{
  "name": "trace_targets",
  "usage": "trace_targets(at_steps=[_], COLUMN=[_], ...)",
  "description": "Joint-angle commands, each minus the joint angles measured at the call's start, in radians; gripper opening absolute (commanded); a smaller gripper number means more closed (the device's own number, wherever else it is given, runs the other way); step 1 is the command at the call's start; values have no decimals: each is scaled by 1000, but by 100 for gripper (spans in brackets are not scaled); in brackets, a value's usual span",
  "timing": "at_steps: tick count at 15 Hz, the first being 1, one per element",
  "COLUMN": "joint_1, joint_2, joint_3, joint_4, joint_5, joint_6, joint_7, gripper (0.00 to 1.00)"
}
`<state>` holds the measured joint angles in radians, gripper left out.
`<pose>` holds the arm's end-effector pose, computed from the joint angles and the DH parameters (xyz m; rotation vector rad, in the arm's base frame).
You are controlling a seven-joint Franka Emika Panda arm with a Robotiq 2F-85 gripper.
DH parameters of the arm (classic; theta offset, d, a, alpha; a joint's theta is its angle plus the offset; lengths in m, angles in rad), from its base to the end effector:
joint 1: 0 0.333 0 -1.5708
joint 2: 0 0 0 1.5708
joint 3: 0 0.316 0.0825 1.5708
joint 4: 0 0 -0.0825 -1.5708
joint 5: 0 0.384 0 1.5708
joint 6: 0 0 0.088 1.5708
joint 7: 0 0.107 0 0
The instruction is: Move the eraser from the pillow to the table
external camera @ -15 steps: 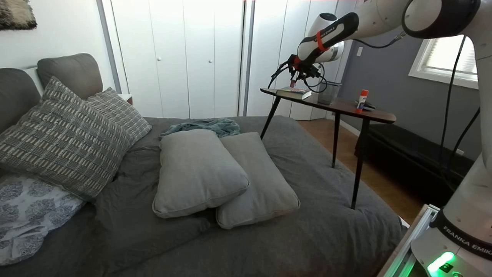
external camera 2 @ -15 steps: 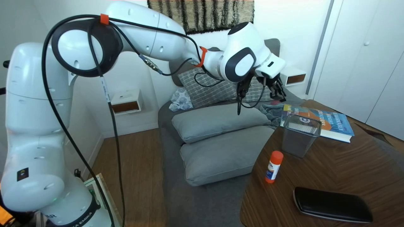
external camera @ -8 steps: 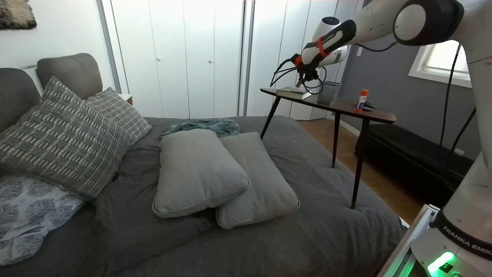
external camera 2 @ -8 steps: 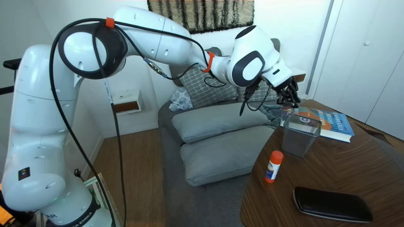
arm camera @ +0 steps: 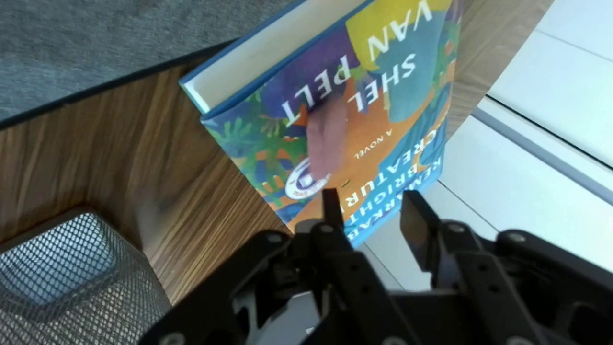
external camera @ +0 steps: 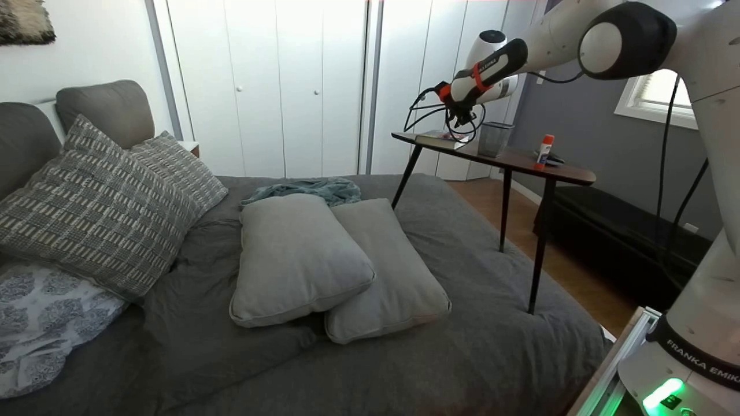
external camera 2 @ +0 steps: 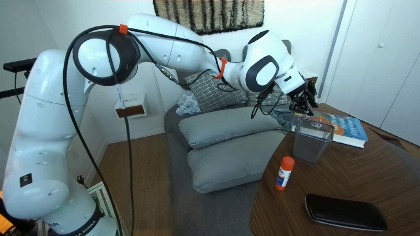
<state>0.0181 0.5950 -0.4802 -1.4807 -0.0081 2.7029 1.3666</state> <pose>0.7053 -0.2587 0.4371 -1.9328 2.1054 -1.0737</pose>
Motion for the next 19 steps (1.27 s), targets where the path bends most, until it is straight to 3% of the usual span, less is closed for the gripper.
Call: trace_targets(at_steps=[1,4,6,12,16,17,19], joint_1=[19,20,-37,-33,-41,-23,-17], joint_2=[40,39,-25,-162,-190,-143,-151], joint_3=[-39,-45,72,223,336,278,308], joint_4=[54,59,24,-120,-184,-109,-136], joint_5=[-10,-12,-32,-18,37,12,22], joint_6=[-31,-42,-45,-5,-7,-16,-16], joint_7=[79,78,-64,-382,-581,-495,-541], gripper=[70,91,99,100,100,100,100])
